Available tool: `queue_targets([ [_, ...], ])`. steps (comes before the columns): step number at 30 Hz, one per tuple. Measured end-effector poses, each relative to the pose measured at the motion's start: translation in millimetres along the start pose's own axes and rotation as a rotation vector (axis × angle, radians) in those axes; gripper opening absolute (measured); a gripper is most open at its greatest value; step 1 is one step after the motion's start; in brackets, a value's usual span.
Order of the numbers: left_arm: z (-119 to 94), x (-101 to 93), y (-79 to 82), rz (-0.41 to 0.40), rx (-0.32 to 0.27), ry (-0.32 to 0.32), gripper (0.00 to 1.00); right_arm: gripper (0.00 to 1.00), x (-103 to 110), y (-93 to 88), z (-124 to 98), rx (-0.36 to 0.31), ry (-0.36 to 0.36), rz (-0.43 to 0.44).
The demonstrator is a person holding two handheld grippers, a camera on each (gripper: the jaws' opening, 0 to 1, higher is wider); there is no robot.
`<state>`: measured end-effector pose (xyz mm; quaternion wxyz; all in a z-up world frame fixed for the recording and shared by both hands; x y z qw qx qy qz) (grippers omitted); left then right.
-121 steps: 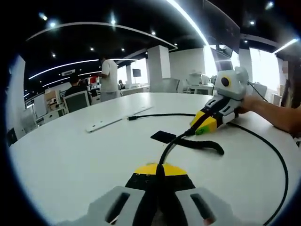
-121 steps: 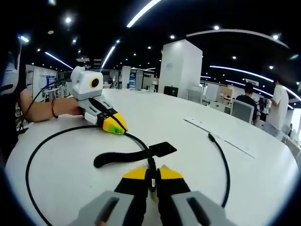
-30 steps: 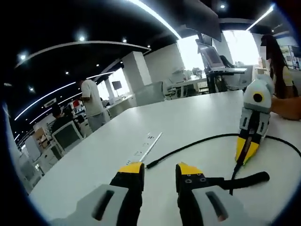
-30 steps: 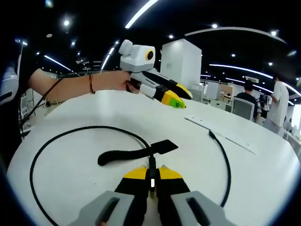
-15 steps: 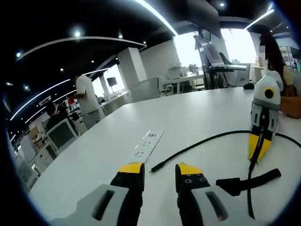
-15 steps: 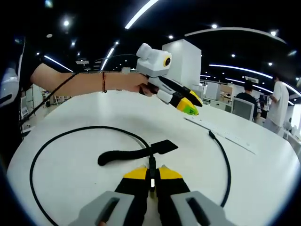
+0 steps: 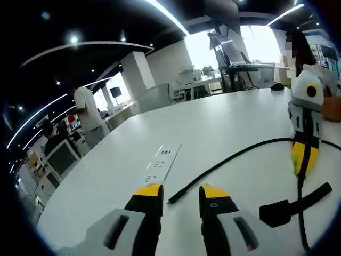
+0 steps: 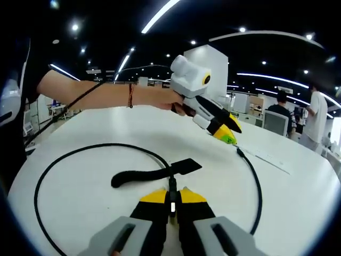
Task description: Find the charging cable on the desk, coil it up and secure with Velcro.
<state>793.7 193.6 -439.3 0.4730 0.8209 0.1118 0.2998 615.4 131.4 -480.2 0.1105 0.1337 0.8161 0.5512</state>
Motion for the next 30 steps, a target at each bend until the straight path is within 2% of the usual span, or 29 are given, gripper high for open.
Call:
queue_targets([
  [2, 4, 1.8, -2.0, -0.028, 0.004, -0.005, 0.28, 0.08, 0, -0.3, 0, -0.001, 0.000, 0.002],
  [7, 11, 0.4, -3.8, -0.013, 0.003, -0.009, 0.27, 0.08, -1, -2.5, 0, -0.002, 0.001, 0.001],
  [9, 14, -1.8, -4.9, -0.001, 0.004, -0.024, 0.27, 0.08, -1, -3.1, 0, -0.003, 0.001, 0.003],
  [10, 15, -3.3, -6.1, -0.020, 0.013, -0.044, 0.27, 0.08, -1, -3.3, 0, -0.003, 0.001, 0.003],
  [14, 20, 1.5, -9.7, -0.010, 0.011, -0.031, 0.27, 0.08, -2, -3.9, 0, -0.004, 0.001, 0.003],
  [19, 27, 0.5, -17.8, 0.000, 0.032, -0.055, 0.27, 0.08, -2, -4.3, -1, -0.005, 0.002, 0.004],
  [23, 29, -0.8, -15.5, -0.007, 0.016, -0.054, 0.26, 0.08, -3, -4.5, -1, -0.007, 0.003, 0.006],
  [27, 36, -2.4, -20.6, 0.011, 0.038, -0.070, 0.26, 0.08, -3, -4.4, -1, -0.008, 0.003, 0.007],
  [30, 37, 2.4, -20.4, -0.002, 0.028, -0.066, 0.25, 0.08, -2, -4.3, -1, -0.009, 0.003, 0.007],
])
Point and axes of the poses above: the point that each gripper's makers call its tool centre point, and the gripper's own axes: z roughly forward along the fingers, x roughly to its left, y roughly out of its top, the point moved 3 cm from there along -z, roughly backward along the fingers, and after that the axes turned 10 degrees about y, right-handed, at the moved point
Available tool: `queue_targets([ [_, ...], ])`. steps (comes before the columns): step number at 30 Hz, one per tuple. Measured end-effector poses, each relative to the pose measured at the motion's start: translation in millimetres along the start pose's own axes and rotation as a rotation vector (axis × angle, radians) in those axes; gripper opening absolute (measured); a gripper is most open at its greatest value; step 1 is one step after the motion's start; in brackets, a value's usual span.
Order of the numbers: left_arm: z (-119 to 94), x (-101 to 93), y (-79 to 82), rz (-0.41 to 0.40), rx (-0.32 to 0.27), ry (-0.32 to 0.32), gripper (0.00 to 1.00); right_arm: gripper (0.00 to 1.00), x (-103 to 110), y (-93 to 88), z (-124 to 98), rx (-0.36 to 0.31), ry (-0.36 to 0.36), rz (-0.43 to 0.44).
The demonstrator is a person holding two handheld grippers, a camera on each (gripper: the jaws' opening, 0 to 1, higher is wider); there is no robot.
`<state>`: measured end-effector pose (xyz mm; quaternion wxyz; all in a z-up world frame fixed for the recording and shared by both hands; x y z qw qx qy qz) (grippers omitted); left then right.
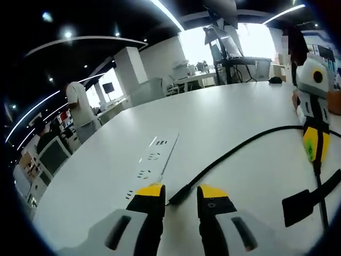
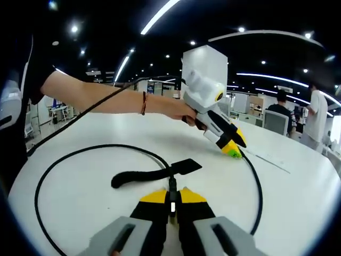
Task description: Find the charging cable on the desk, coil it up and secure with Velcro.
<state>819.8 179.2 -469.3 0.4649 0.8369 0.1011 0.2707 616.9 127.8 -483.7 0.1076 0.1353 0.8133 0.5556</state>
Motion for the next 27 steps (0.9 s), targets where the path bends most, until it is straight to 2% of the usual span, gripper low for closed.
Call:
queue_targets([
  [9, 1.0, 1.7, -1.2, -0.031, -0.001, -0.007, 0.22, 0.08, 1.2, 0.3, 1.3, 0.000, 0.000, 0.000],
  [14, 1.7, 1.5, -4.0, -0.095, 0.014, -0.023, 0.20, 0.08, 2.1, 0.4, 2.2, 0.000, -0.001, -0.001],
  [19, 1.7, -1.0, -4.1, -0.079, 0.018, -0.023, 0.20, 0.08, 3.0, 0.4, 2.5, 0.000, -0.001, 0.000],
  [27, 0.8, -2.7, -4.2, -0.059, 0.058, -0.033, 0.17, 0.08, 4.4, 0.5, 2.6, 0.000, 0.001, 0.002],
])
Point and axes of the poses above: the point that each gripper's makers call its tool centre point, and the gripper's own axes: z roughly forward along the fingers, x roughly to its left, y roughly out of its top, the point moved 3 cm from there along -z, roughly backward along the fingers, and after that the axes turned 10 degrees about y, right-handed, at the moved point
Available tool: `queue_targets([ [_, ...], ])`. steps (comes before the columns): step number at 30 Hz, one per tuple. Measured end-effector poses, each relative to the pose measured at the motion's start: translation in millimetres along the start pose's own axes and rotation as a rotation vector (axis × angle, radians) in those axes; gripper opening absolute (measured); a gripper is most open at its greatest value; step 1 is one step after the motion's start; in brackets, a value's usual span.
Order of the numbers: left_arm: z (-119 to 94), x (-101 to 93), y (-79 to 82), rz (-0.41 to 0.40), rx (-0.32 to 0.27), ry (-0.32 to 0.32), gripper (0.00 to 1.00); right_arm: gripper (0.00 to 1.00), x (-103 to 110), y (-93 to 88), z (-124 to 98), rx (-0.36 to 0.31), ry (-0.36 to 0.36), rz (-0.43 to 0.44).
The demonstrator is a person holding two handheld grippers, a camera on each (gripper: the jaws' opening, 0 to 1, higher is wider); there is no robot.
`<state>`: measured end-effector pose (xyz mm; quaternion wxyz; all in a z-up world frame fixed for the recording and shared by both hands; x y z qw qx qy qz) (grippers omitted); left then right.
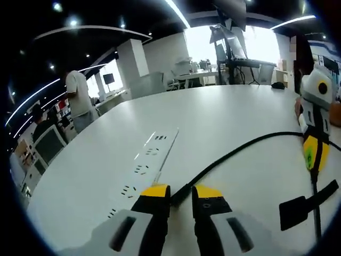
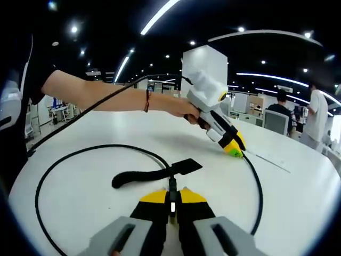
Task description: Find the charging cable on the desk, coil it up and secure with Velcro.
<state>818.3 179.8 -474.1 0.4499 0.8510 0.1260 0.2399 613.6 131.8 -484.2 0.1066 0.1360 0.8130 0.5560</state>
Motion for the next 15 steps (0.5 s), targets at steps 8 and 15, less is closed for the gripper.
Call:
queue_targets([
  [8, -4, -5.6, -3.0, 0.042, 0.058, -0.023, 0.15, 0.08, 0, 0.0, 0, 0.000, -0.001, 0.001],
  [15, -8, -9.0, -6.2, 0.037, 0.115, -0.060, 0.16, 0.08, 0, 0.2, 0, 0.000, 0.001, 0.003],
])
Point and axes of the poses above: the point that each gripper's makers call its tool centre point, and the gripper's own axes: z roughly forward along the fingers, x roughly to its left, y roughly out of its top, the point moved 3 cm from there along -z, roughly backward along the fingers, and after that the axes turned 10 degrees about y, right-handed, at the moved point
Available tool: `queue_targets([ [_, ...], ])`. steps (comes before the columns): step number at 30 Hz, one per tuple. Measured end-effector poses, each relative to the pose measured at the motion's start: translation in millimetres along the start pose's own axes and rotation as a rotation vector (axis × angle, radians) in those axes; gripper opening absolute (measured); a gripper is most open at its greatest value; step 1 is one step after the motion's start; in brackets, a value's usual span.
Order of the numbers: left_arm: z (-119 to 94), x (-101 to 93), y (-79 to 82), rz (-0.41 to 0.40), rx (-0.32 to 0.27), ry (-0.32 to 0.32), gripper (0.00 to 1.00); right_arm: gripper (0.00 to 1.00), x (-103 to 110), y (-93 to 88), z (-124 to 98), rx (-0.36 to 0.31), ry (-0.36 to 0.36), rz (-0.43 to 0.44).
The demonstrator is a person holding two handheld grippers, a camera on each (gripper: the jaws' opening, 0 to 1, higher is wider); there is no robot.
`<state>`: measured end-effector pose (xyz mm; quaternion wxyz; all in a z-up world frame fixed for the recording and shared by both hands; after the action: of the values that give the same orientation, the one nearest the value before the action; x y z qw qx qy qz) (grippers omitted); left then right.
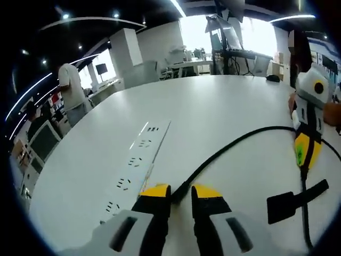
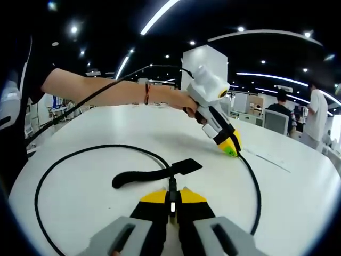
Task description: Find the charging cable on the desk, coil it up and secure with Velcro.
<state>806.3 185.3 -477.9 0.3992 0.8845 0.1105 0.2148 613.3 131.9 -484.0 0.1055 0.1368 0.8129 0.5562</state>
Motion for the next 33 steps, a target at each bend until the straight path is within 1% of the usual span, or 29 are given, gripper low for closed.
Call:
queue_targets([
  [1, -1, -0.4, -0.3, 0.005, 0.014, -0.004, 0.16, 0.08, 0, 0.1, 0, 0.000, 0.000, 0.000],
  [4, -1, 2.2, -1.5, 0.021, 0.028, -0.010, 0.16, 0.08, 0, 0.2, 0, -0.001, 0.000, 0.001],
  [8, -8, -4.3, -5.4, 0.023, 0.042, -0.010, 0.14, 0.08, -1, 0.1, 0, 0.000, -0.001, -0.001],
  [12, -13, -6.3, -7.6, 0.039, 0.061, -0.015, 0.12, 0.08, -1, -0.1, 0, -0.001, -0.002, 0.001],
  [18, -19, -6.6, -8.1, 0.082, 0.124, -0.033, 0.11, 0.08, -1, -0.3, -1, -0.002, -0.001, 0.002],
  [20, -23, -15.6, -7.3, 0.095, 0.143, -0.041, 0.11, 0.08, -1, -0.4, -1, -0.001, -0.002, 0.000],
  [26, -27, -23.2, -6.7, 0.107, 0.161, -0.060, 0.10, 0.08, 0, -0.5, -2, -0.002, 0.001, 0.002],
  [31, -31, -30.2, -6.8, 0.111, 0.156, -0.070, 0.08, 0.08, 0, -0.4, -2, -0.002, 0.001, 0.001],
  [33, -28, -25.7, -6.5, 0.112, 0.154, -0.066, 0.07, 0.08, 0, -0.4, -2, -0.002, 0.001, 0.002],
])
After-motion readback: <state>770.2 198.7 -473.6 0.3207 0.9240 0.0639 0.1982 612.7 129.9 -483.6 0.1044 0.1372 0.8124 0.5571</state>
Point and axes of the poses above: the point that each gripper's makers call its tool centre point, and the gripper's own axes: z roughly forward along the fingers, x roughly to its left, y roughly out of its top, the point moved 3 cm from there along -z, roughly backward along the fingers, and after that the axes turned 10 degrees about y, right-handed, at the moved point
